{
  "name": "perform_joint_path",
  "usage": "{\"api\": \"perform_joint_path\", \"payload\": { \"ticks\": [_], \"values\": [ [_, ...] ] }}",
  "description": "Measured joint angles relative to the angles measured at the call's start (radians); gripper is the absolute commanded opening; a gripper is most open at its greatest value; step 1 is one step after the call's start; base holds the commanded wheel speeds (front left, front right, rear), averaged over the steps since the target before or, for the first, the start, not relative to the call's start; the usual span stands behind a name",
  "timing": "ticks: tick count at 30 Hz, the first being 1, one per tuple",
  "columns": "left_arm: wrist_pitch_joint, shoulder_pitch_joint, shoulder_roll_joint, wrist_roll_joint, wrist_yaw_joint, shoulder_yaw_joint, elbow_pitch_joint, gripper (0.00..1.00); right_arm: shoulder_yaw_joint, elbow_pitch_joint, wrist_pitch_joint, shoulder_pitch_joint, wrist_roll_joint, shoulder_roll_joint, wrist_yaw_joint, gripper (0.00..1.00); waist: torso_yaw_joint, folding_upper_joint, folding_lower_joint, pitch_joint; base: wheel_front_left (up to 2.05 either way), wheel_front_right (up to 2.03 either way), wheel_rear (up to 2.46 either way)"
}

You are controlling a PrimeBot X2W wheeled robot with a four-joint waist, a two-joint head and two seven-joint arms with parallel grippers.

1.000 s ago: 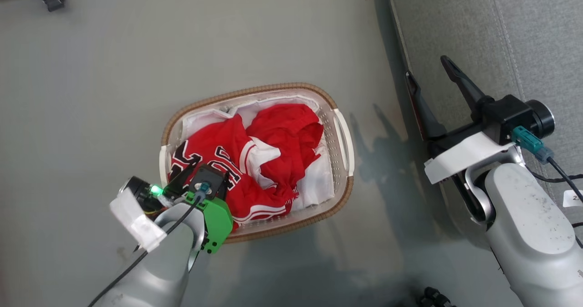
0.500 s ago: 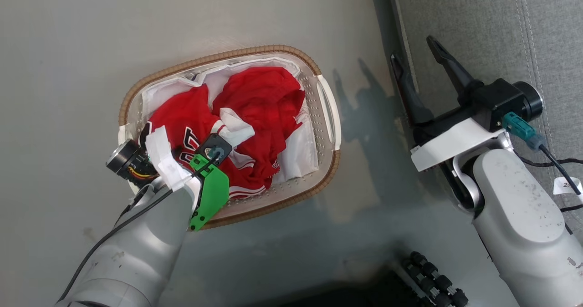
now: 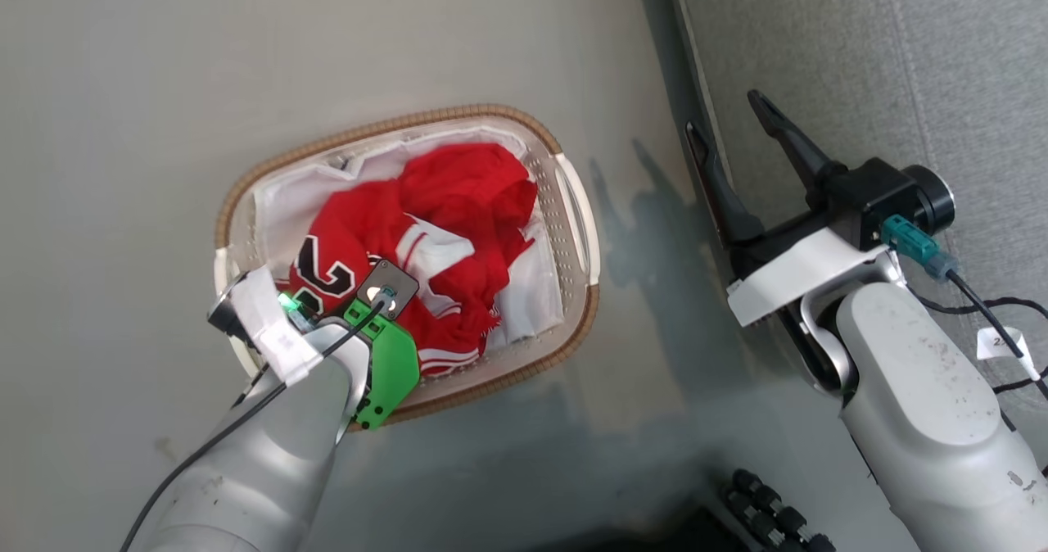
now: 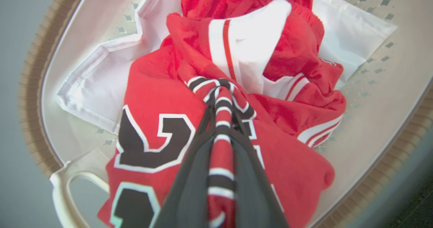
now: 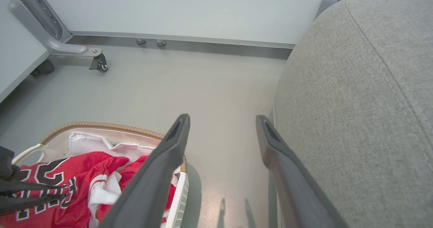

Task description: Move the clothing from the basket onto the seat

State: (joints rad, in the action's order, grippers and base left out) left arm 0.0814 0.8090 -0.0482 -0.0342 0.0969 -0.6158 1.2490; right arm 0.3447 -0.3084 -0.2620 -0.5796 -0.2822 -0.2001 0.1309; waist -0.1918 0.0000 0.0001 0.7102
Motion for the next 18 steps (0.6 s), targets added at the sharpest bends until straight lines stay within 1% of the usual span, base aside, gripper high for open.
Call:
{"api": "perform_joint_path", "payload": {
  "ticks": [5,6,8,11,12,15,18],
  "values": [
    [0.114,-0.044,-0.001,0.055,-0.002,-0.004,-0.041,0.0,0.0,-0.013,0.0,0.033,-0.001,-0.004,0.0,1.0,0.014,0.0,0.0,-0.071,0.0,0.0,0.0],
    [0.138,-0.055,-0.001,0.069,-0.01,-0.008,-0.059,0.0,0.0,-0.016,0.0,0.044,-0.001,-0.005,0.0,1.0,0.019,0.0,0.0,-0.088,0.0,0.0,0.0],
    [0.165,-0.08,-0.001,0.09,-0.018,-0.017,-0.092,0.0,0.007,-0.017,0.0,0.068,-0.005,-0.006,0.0,1.0,0.027,0.0,0.0,-0.12,0.0,0.0,0.0],
    [0.177,-0.134,-0.002,0.123,-0.026,-0.022,-0.146,0.0,0.021,-0.028,0.0,0.106,-0.008,-0.011,0.0,1.0,0.041,0.0,-0.0001,-0.173,0.0,0.0,0.0],
    [0.177,-0.153,-0.003,0.147,-0.033,-0.015,-0.187,0.0,0.022,-0.028,0.0,0.121,-0.008,-0.013,0.0,1.0,0.046,0.0,-0.0001,-0.192,0.0,0.0,0.0],
    [0.181,-0.191,-0.001,0.166,-0.062,0.013,-0.331,0.0,0.026,-0.031,0.0,0.154,-0.008,-0.016,0.0,1.0,0.061,0.0,-0.0001,-0.248,0.0,0.0,0.0],
    [0.181,-0.263,-0.011,0.193,-0.073,0.064,-0.476,0.0,0.032,-0.039,0.0,0.186,-0.013,-0.014,0.0,1.0,0.076,0.0,-0.0001,-0.304,0.0,0.0,0.0]
  ]
}}
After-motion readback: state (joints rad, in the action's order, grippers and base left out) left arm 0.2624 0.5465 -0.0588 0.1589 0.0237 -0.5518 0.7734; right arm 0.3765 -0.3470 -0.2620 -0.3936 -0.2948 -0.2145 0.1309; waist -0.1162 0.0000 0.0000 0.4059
